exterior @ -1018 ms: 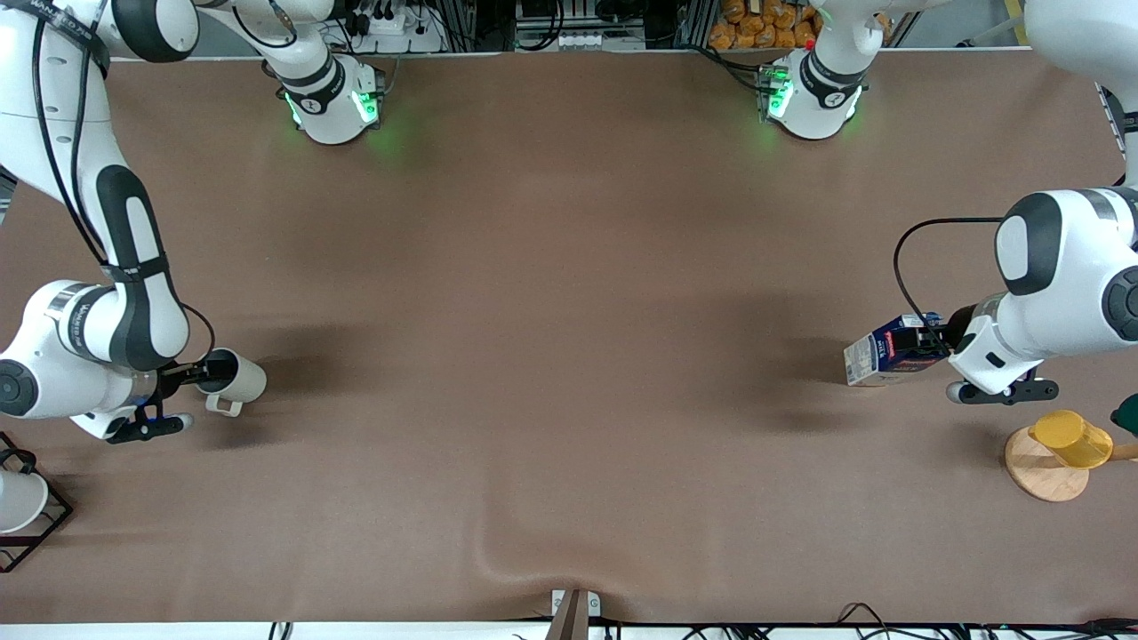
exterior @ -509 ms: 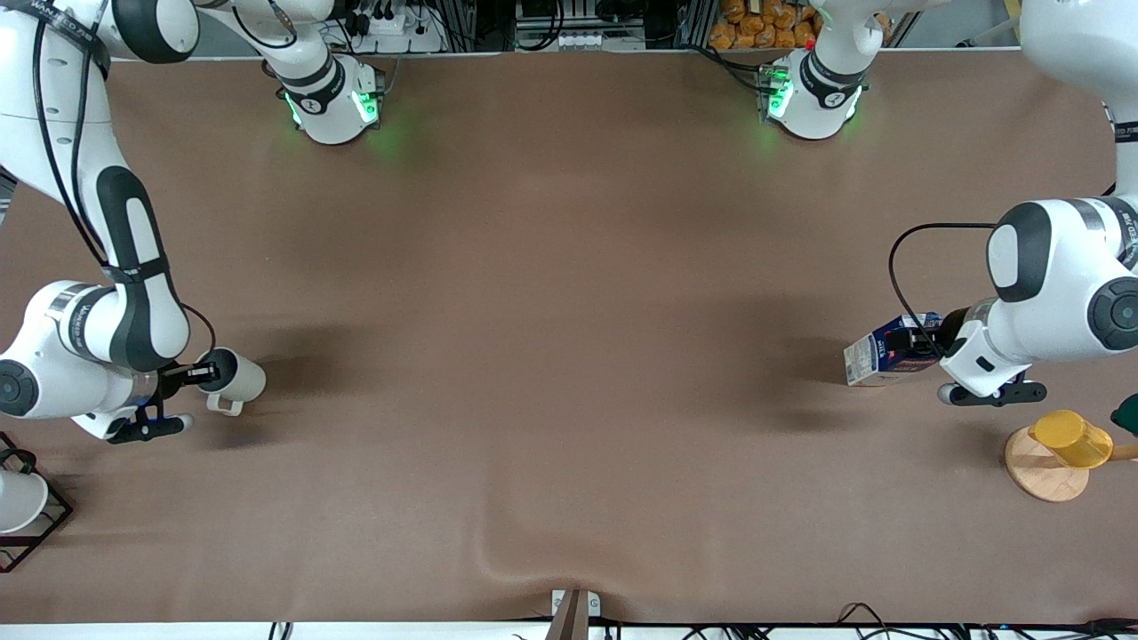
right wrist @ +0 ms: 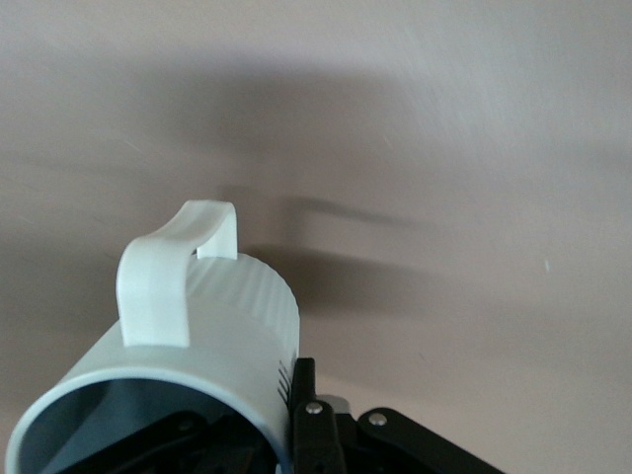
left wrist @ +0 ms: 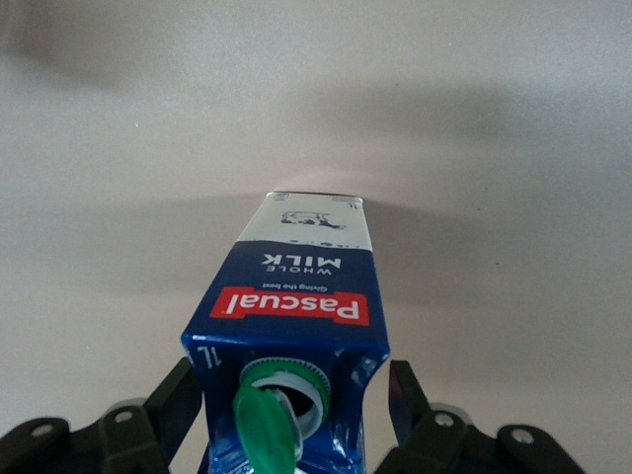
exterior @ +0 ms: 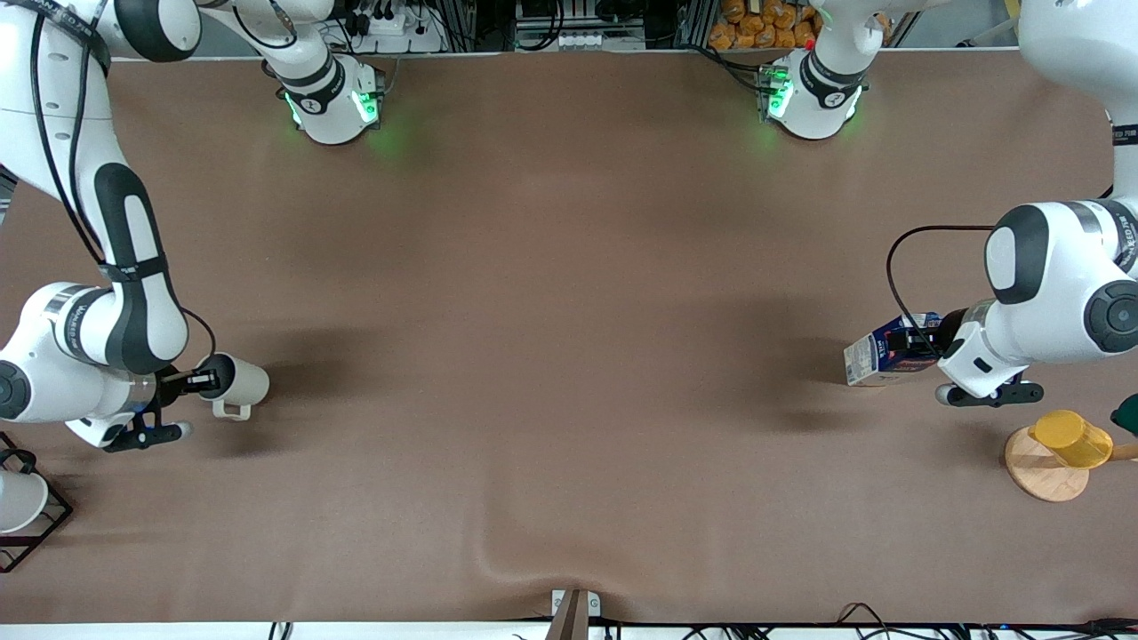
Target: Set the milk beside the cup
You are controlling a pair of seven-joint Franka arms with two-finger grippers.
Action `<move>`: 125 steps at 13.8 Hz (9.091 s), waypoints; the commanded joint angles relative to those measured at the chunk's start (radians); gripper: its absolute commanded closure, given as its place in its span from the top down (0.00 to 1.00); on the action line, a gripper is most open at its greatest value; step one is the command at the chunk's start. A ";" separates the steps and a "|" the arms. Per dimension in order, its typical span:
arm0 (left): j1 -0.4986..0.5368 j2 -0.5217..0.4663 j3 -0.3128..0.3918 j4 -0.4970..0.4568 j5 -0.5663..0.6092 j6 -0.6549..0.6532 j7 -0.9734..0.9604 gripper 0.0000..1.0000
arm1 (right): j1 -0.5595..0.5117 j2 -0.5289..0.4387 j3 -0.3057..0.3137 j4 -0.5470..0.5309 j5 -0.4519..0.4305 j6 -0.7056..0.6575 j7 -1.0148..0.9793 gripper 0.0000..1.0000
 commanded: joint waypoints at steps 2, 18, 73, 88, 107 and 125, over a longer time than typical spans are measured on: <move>0.004 -0.003 -0.004 -0.004 0.022 0.009 0.011 0.80 | 0.131 -0.013 -0.003 0.063 0.017 -0.013 0.001 0.00; 0.002 -0.010 -0.004 0.007 0.024 -0.001 0.008 0.65 | 0.668 0.035 0.060 0.079 0.170 0.122 0.872 0.00; -0.015 -0.076 -0.360 0.124 0.007 -0.268 -0.357 0.32 | 0.057 -0.694 -0.009 -0.007 -0.052 -0.487 0.193 1.00; -0.214 0.037 -0.533 0.170 -0.103 -0.123 -0.687 0.32 | 0.074 -0.683 0.014 0.025 -0.097 -0.593 0.190 1.00; -0.362 0.212 -0.515 0.298 -0.030 0.018 -0.920 0.33 | 0.077 -0.678 0.014 0.033 -0.087 -0.591 0.191 1.00; -0.363 0.234 -0.500 0.300 -0.024 0.055 -0.922 0.47 | 0.079 -0.675 0.016 0.033 -0.087 -0.591 0.191 1.00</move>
